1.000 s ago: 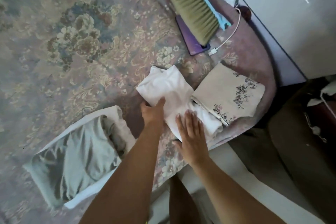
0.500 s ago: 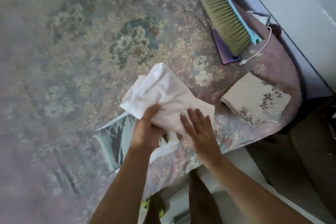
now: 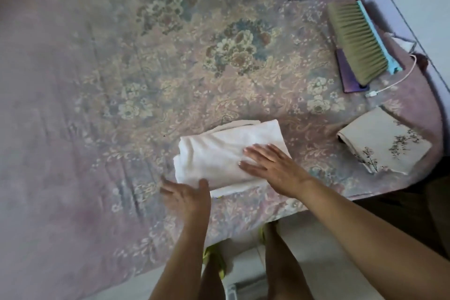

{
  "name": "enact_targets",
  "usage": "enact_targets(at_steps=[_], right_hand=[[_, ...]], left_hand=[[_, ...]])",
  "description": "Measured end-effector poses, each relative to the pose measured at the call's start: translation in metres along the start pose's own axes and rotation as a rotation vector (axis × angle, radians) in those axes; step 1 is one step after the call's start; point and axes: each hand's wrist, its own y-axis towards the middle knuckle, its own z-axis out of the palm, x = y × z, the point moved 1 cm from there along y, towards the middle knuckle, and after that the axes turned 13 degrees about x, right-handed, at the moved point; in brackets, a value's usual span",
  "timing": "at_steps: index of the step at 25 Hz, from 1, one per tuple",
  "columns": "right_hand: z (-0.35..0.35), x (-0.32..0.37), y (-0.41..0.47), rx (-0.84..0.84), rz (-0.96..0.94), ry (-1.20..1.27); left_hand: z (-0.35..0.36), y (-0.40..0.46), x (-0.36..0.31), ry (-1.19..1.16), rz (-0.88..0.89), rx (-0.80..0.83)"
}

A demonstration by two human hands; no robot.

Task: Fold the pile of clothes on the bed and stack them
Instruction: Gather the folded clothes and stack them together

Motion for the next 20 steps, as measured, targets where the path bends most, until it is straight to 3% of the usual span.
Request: enact_targets(at_steps=[1, 2, 3, 4, 5, 7, 9, 11, 13, 16, 20], right_hand=[[-0.003, 0.004, 0.001, 0.022, 0.025, 0.05], [-0.008, 0.008, 0.004, 0.025, 0.073, 0.103], [-0.013, 0.011, 0.007, 0.025, 0.119, 0.146], [-0.014, 0.012, 0.011, 0.071, 0.154, 0.199], [-0.014, 0.013, 0.014, 0.158, 0.169, 0.25], [-0.013, 0.016, 0.018, 0.26, 0.157, 0.326], [-0.008, 0.012, 0.01, 0.125, 0.143, 0.467], [0.004, -0.012, -0.015, 0.004, 0.302, 0.606], [0.031, -0.064, -0.064, 0.064, 0.607, 0.604], [0.068, -0.132, -0.126, 0.357, 0.895, 0.532], [0.104, -0.163, -0.152, 0.401, 0.938, 0.542]], left_hand=[[0.005, 0.001, -0.006, 0.302, 0.314, -0.084], [0.012, 0.003, -0.01, 0.565, 0.604, -0.041], [0.022, 0.01, -0.011, 0.766, 0.81, 0.04], [0.03, 0.019, -0.008, 0.906, 0.904, 0.13], [0.036, 0.028, -0.002, 1.01, 0.892, 0.234], [0.044, 0.035, 0.011, 1.139, 0.821, 0.296], [0.044, 0.033, 0.015, 1.168, 0.883, 0.19], [0.037, 0.029, 0.01, 1.105, 1.017, 0.089], [0.051, 0.011, -0.015, 1.077, 1.174, 0.104], [0.123, -0.021, -0.06, 1.131, 1.33, 0.306], [0.238, -0.072, -0.125, 1.138, 1.252, 0.599]])
